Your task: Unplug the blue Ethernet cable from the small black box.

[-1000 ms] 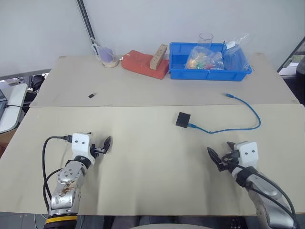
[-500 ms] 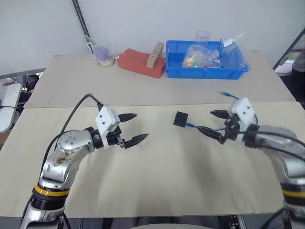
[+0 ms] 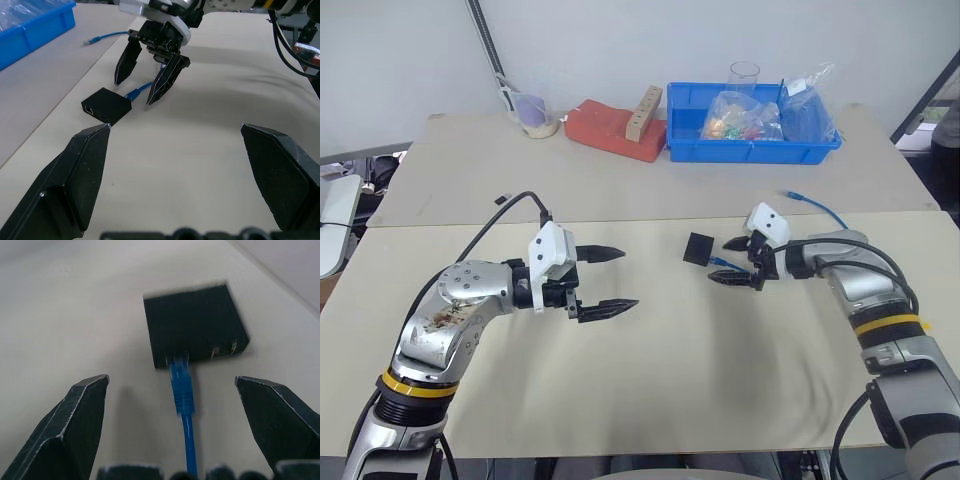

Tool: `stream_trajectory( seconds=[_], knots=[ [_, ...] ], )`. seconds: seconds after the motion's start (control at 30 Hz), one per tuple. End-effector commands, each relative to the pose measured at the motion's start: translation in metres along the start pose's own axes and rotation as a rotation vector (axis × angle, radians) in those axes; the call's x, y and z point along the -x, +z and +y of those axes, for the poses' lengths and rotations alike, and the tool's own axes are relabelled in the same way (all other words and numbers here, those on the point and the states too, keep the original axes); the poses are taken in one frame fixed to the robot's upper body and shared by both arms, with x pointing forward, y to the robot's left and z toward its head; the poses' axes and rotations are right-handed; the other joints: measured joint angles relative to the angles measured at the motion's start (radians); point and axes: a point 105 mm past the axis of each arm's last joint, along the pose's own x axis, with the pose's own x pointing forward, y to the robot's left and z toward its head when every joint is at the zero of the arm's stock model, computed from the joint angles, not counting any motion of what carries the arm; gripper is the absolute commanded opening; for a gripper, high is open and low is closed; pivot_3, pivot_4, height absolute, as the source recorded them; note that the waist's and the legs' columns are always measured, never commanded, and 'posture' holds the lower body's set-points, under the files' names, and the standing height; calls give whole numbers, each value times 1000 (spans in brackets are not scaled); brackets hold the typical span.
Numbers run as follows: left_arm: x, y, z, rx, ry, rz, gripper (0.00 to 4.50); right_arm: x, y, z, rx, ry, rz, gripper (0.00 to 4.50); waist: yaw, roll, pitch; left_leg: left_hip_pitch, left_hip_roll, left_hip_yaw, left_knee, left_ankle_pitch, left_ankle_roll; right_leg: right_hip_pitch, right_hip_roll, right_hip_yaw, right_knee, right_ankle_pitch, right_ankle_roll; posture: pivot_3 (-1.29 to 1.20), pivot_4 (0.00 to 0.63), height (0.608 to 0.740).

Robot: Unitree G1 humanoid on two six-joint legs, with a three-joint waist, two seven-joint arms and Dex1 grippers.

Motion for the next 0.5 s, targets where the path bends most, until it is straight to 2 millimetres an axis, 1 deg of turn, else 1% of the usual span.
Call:
stream_trajectory(
  seconds=[0.03, 0.23, 0.3, 0.33, 0.37, 0.43, 0.5],
  knots=[
    [3, 11, -5, -27, -1, -19, 4500, -2, 14, -6, 45, -1, -39, 3336, -3, 0, 0, 0, 0, 0, 0, 0, 0, 0, 0, 0, 1, 0, 0, 0, 150, 740],
    [3, 12, -6, -25, -9, -16, 4500, -8, 13, -7, 39, 18, -40, 1256, -5, 0, 0, 1, 1, 0, 0, 0, 0, 0, 0, 0, 2, 0, 0, 0, 150, 740],
    [2, 13, -5, -25, -11, -19, 4500, -7, 12, -6, 51, 31, -41, 583, -5, 0, 0, 1, 1, 0, 0, 0, 0, 0, 0, 0, 2, 0, 0, 0, 150, 740],
    [2, 12, -4, -19, -6, -22, 4500, -5, 12, -5, 74, 38, -40, 176, -5, 0, 0, 1, 0, 0, 0, 0, 0, 0, 0, 0, 2, 0, 0, 0, 150, 740],
    [3, 12, -1, -6, 5, -29, 4500, -1, 12, -4, 130, 40, -32, 5, -5, 0, 0, 1, 0, 0, 0, 0, 0, 0, 0, 0, 2, 0, 0, 0, 150, 740],
    [4, 11, 5, 34, 34, -49, 4500, 6, 14, 1, 270, 59, -21, 5, 1, 1, 0, 1, 0, 0, 0, 0, 0, 0, 0, 0, 2, 0, 0, 0, 150, 740],
    [5, 14, 14, 126, 68, -92, 4500, 12, 28, 0, 434, -2, -52, 5, 3, 1, 1, 0, 0, 0, 0, 0, 0, 0, -1, 0, 1, 0, 0, 0, 150, 740]
  ],
)
